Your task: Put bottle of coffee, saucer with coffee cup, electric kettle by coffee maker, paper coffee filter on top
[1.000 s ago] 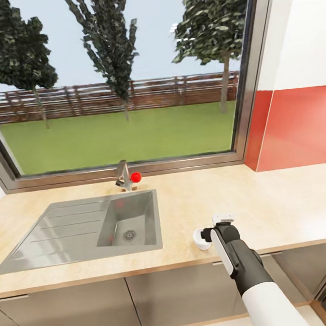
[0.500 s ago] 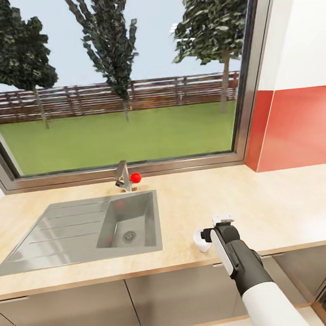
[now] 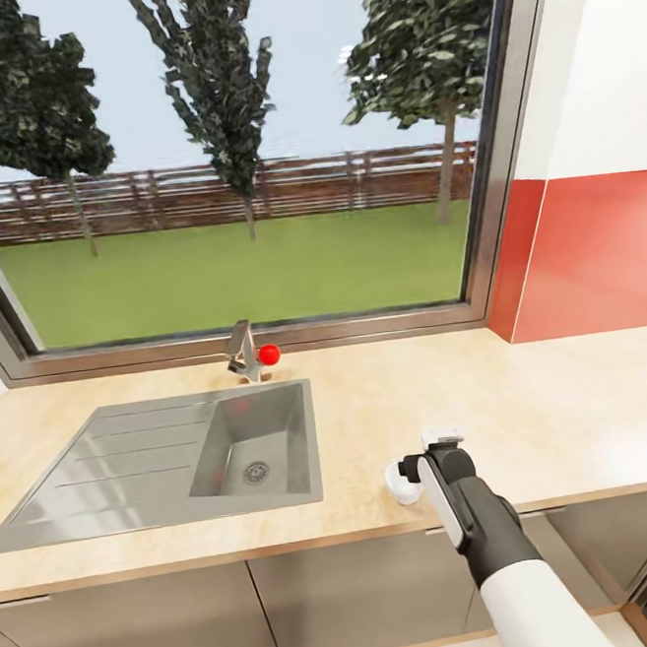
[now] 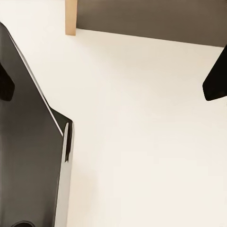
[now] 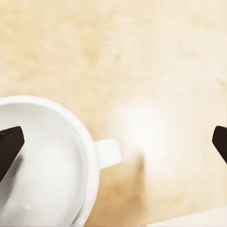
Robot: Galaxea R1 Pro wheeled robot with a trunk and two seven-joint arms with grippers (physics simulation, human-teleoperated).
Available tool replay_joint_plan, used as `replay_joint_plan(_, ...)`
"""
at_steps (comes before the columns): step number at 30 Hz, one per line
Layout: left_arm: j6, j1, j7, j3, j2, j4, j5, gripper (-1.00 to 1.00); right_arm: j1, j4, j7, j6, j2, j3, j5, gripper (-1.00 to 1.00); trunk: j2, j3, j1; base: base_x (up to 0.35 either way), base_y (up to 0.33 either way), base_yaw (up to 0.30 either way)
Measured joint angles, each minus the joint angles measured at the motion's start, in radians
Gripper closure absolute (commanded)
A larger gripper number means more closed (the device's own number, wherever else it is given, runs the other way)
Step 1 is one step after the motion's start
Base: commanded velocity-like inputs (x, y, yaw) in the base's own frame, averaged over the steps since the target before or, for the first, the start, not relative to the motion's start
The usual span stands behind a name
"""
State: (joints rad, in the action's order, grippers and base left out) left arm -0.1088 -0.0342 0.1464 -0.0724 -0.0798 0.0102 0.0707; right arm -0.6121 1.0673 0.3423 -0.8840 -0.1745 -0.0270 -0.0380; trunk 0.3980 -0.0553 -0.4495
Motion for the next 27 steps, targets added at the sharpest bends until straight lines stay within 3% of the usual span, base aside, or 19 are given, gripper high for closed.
replay_joint_plan(27,0.0,0.0,0.0,0.0,0.001,0.0,0.0,-1.0,0.0,-0.06,0.0,0.001,0.0,-0.001,-0.002,-1.0,0.0,0.0,0.0,0.0,0.0,0.0)
